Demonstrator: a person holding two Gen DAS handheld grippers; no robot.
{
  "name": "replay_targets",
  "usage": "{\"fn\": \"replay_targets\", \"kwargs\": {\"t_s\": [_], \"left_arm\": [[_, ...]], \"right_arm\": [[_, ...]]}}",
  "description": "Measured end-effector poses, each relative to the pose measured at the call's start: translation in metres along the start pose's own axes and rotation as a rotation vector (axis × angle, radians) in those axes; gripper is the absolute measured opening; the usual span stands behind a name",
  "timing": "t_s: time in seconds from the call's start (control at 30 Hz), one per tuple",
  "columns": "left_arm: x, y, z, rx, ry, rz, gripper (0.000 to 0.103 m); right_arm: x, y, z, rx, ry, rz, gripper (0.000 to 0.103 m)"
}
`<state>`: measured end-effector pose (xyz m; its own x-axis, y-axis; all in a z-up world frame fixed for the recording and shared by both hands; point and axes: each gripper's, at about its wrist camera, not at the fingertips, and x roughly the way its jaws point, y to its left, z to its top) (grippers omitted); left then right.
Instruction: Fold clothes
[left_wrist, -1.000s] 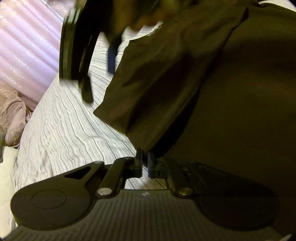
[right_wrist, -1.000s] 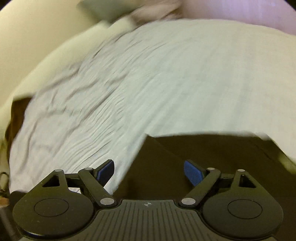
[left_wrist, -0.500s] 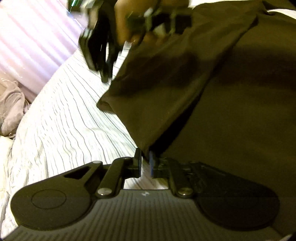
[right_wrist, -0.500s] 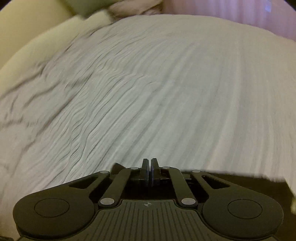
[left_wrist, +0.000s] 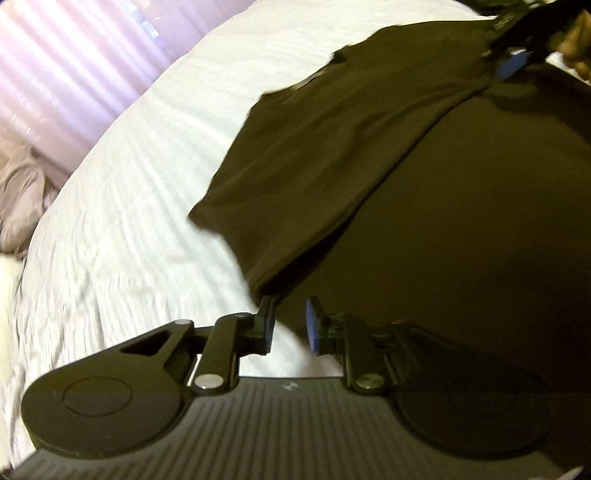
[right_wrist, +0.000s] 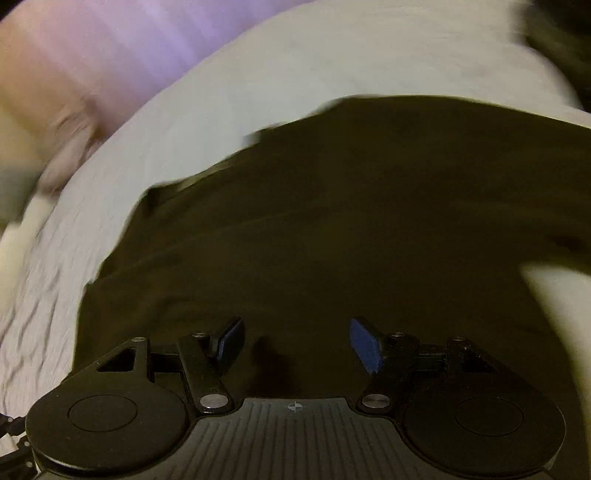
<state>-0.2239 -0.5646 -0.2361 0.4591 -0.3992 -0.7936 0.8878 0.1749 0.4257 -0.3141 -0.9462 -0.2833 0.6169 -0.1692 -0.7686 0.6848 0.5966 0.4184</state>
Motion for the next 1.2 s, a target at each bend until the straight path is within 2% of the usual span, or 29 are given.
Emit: {"fn": "replay_targets", "kwargs": {"t_s": [0.1,0.23,0.3,0.37,0.53,0.67,0.83,0.87,0.93,1.07,1.13,1.2], "left_arm": [[-0.006,-0.027,0.028,0.055,-0.021,-0.024,0.018],[-0.013,-0.063,0.066,0.128,-0.049,-0.057,0.020],[-0.017,-0.081,0.085,0.165,-0.063,-0.073,0.026],[-0.021,-0.099,0.104,0.202,-0.077,-0.089,0.027],[-0.020,-0.139,0.144,0.282,-0.112,-0.132,0.028],[-0.018,-0.156,0.158,0.325,-0.127,-0.150,0.032],[-0.014,-0.160,0.162,0.348,-0.121,-0.148,0.032],[-0.014,-0.160,0.164,0.345,-0.121,-0.143,0.032],[-0.018,-0.154,0.160,0.324,-0.122,-0.130,0.032],[-0.029,-0.138,0.151,0.277,-0.124,-0.108,0.032],[-0.034,-0.129,0.142,0.255,-0.121,-0.095,0.032],[-0.039,-0.120,0.131,0.236,-0.120,-0.086,0.032]], "right_arm": [[-0.058,-0.066,-0.005,0.145,-0.065,-0.056,0.067],[-0.129,-0.154,-0.010,0.359,-0.218,-0.187,0.067],[-0.158,-0.201,-0.013,0.481,-0.300,-0.247,0.067],[-0.180,-0.245,-0.018,0.579,-0.362,-0.298,0.067],[-0.198,-0.323,-0.024,0.762,-0.454,-0.337,0.067],[-0.207,-0.366,-0.021,0.848,-0.535,-0.284,0.067],[-0.210,-0.382,-0.018,0.929,-0.600,-0.218,0.065],[-0.213,-0.377,-0.015,0.923,-0.602,-0.223,0.042],[-0.218,-0.368,-0.010,0.911,-0.607,-0.232,0.011],[-0.230,-0.340,0.007,0.839,-0.599,-0.271,0.008],[-0.233,-0.313,0.026,0.747,-0.576,-0.278,0.008],[-0.236,-0.273,0.052,0.588,-0.562,-0.245,0.008]]}}
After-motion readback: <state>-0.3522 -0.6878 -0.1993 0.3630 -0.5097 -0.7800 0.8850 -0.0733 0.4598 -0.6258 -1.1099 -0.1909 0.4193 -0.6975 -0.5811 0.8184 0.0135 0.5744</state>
